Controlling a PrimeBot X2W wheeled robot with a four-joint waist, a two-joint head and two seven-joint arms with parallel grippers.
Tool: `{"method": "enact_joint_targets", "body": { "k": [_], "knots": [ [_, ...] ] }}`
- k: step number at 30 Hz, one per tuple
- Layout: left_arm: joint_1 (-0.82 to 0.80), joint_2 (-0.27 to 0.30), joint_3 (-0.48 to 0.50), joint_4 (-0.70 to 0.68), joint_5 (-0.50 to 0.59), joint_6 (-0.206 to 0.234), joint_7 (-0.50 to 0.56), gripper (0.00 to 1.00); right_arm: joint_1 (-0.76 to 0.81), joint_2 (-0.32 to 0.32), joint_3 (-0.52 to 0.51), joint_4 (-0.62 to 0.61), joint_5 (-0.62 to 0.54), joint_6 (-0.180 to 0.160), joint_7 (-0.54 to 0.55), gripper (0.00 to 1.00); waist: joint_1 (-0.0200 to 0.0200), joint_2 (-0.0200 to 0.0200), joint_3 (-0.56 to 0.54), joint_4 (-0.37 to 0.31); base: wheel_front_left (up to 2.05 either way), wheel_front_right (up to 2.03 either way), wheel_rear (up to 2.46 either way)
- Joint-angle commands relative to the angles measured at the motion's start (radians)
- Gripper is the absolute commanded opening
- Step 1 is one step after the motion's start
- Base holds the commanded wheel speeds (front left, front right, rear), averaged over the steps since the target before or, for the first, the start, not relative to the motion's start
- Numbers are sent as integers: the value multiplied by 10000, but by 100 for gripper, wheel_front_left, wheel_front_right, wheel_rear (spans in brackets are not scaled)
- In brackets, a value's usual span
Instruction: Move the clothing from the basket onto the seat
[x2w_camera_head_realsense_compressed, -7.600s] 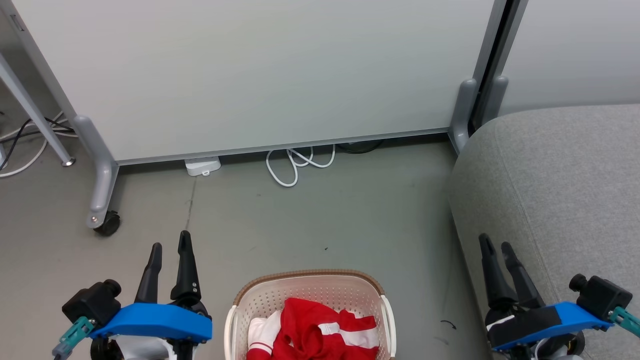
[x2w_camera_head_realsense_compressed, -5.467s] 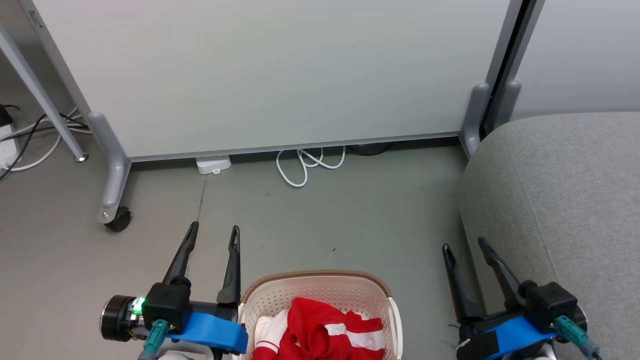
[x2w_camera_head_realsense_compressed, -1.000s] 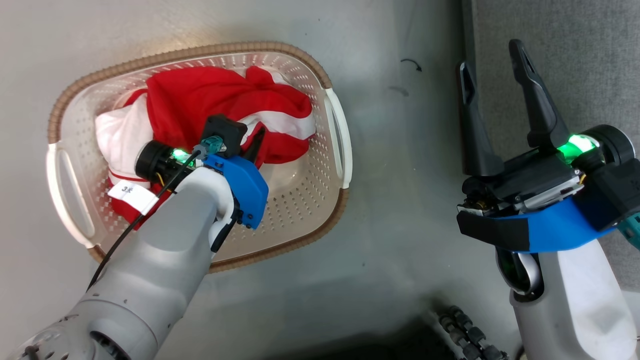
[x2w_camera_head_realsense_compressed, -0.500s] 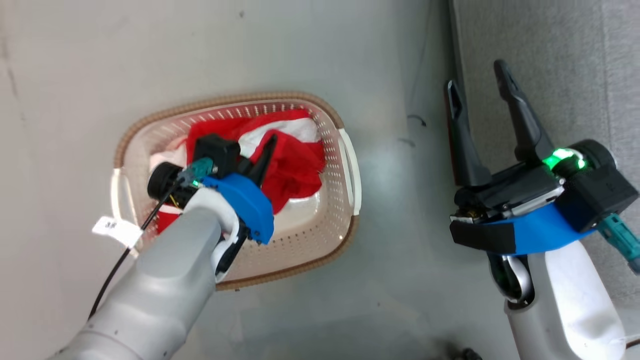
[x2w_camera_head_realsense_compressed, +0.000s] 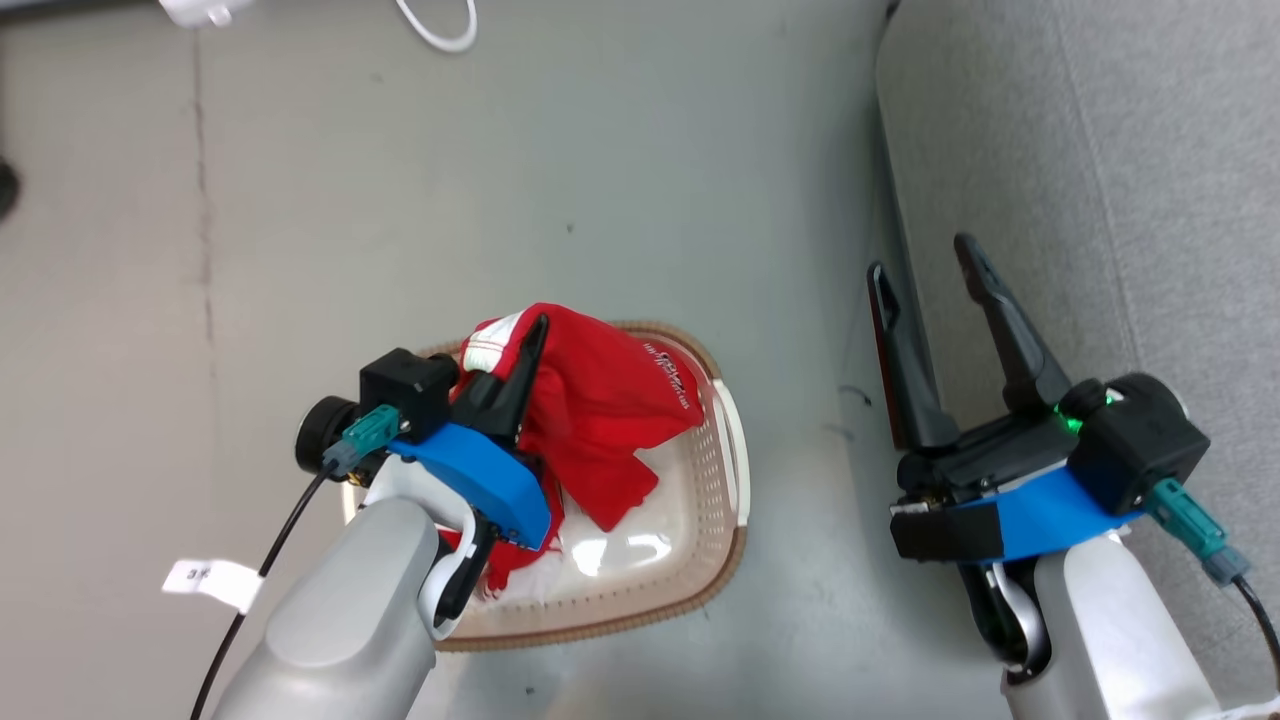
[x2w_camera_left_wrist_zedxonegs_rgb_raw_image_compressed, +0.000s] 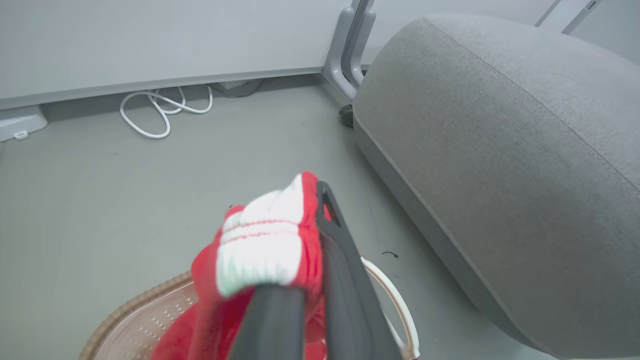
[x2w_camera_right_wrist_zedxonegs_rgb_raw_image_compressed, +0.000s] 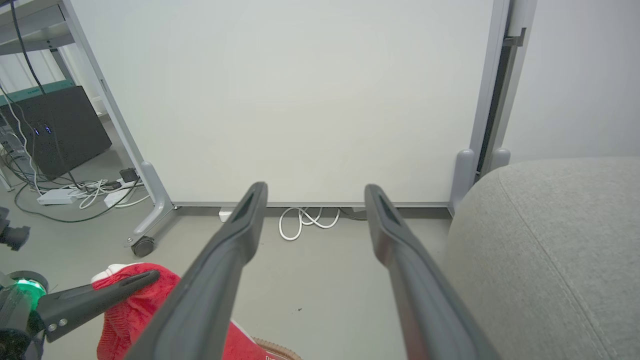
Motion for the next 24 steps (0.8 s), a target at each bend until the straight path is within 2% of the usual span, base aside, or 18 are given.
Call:
{"method": "enact_joint_targets", "body": {
  "k": [1, 10, 16, 24],
  "knots": [
    [230, -20, 233, -219, 146, -9, -46, 0, 211, -39, 1, 63, 76, 5, -31, 100, 2, 0, -781, 219, 0, 0, 0],
    [1188, -30, 1417, -1700, 887, -9, -39, 0, 1053, -39, 34, 381, 288, 5, -31, 100, 2, 0, -2492, 364, 0, 0, 0],
    [1090, 91, 1494, -2477, 1407, -9, -38, 0, 1460, -39, 48, 488, 390, 5, -31, 100, 2, 0, -3157, 408, 0, 0, 0],
    [522, 59, 1545, -3327, 1446, -9, -38, 0, 1780, -39, 60, 555, 541, 5, -31, 100, 2, 0, -3761, 363, 0, 0, 0]
  ]
}}
